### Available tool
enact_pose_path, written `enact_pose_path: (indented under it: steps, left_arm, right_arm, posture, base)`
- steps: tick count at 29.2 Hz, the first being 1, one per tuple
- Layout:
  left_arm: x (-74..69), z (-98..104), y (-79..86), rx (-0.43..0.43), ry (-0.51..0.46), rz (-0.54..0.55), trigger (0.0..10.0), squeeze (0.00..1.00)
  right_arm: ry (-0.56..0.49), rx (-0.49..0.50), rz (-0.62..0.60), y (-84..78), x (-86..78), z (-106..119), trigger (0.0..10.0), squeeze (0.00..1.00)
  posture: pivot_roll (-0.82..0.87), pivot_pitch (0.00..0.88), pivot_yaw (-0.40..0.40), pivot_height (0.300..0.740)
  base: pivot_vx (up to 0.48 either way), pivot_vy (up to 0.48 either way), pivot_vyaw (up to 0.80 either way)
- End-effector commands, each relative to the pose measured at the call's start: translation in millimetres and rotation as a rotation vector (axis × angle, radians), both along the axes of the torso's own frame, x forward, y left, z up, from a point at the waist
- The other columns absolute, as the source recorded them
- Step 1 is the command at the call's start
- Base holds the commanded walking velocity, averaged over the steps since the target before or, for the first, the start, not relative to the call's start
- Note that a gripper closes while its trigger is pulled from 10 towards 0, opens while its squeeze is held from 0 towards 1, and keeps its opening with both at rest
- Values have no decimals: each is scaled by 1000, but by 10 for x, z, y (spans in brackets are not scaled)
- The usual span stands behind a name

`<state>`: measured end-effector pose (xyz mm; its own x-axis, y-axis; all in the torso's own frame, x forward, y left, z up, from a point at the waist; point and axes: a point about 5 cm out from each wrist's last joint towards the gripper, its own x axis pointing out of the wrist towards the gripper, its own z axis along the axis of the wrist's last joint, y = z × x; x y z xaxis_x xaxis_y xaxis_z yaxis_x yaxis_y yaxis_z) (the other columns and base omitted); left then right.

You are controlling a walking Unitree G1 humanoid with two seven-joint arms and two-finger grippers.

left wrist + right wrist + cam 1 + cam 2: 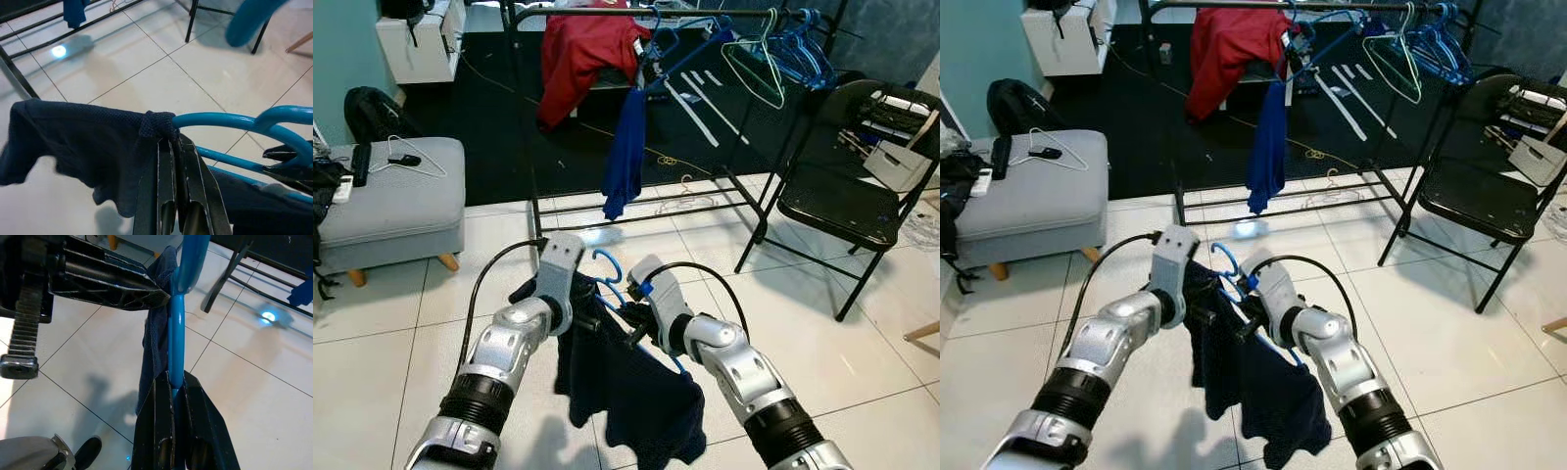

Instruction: Hang hanger

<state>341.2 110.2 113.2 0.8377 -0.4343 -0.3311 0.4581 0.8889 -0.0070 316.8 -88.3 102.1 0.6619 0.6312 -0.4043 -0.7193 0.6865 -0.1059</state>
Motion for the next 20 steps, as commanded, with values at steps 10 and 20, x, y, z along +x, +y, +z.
enact_pose_path:
  steps: [10,20]
  left_arm:
    - [-16,-88,151,218,-36,8,0,0]
    - [142,639,145,-259,-335,126,0,0]
  right_arm:
    - [-15,15,5,13,10,27,10000,0]
    - [-7,11,15,13,-9,4,10000,0]
  posture:
    - [-66,77,-43,740]
    - [-65,74,-46,740]
  base:
    - [0,0,0]
    - [0,0,0]
